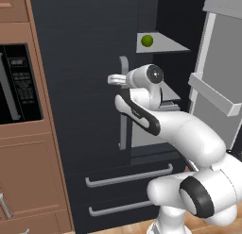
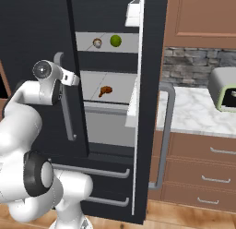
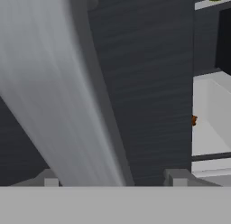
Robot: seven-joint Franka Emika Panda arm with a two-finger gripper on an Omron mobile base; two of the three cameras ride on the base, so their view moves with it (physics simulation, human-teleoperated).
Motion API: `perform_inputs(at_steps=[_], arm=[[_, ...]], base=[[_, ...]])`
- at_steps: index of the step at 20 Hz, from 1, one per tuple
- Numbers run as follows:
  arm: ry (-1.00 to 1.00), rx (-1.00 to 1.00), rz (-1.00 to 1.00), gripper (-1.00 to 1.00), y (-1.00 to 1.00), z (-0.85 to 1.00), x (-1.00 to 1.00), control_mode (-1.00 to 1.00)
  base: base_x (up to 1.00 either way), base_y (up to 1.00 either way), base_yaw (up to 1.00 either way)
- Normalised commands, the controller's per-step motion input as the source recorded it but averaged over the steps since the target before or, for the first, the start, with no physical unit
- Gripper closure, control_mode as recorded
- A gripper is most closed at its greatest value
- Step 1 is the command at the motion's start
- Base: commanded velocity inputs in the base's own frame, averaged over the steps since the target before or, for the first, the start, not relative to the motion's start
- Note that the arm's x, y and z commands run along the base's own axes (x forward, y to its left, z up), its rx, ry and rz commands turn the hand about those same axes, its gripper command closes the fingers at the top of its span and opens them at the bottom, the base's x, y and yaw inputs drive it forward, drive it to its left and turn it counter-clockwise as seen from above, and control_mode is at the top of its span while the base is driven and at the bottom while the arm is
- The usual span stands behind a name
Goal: Gather the mushroom and lime from the fridge and place them on a tray on the dining counter. Then gather the chicken drumsticks from the fridge and place them on the other tray.
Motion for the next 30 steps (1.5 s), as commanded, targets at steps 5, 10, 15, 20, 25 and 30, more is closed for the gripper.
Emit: perform_inputs(at_steps=[5,10,15,20,25,30], arm=[[0.0,0.06,0.06,1.0,0.13,0.0,0.43,-1.0],[0.0,0.01,0.09,1.0,0.3,0.0,0.07,-1.0],[0.0,0.0,0.12,1.0,0.53,0.01,-0.45,-1.0],[0.0,0.0,0.09,1.0,0.58,0.07,-0.62,-1.0],[0.0,0.0,0.07,1.0,0.57,0.02,-0.81,-1.0],[0.04,0.0,0.06,1.0,0.58,0.06,-0.87,-1.0]], base=[[0.0,0.0,0.0],[0.0,0.0,0.0],[0.0,0.0,0.0],[0.0,0.0,0.0],[0.0,0.0,0.0],[0.0,0.0,0.0]])
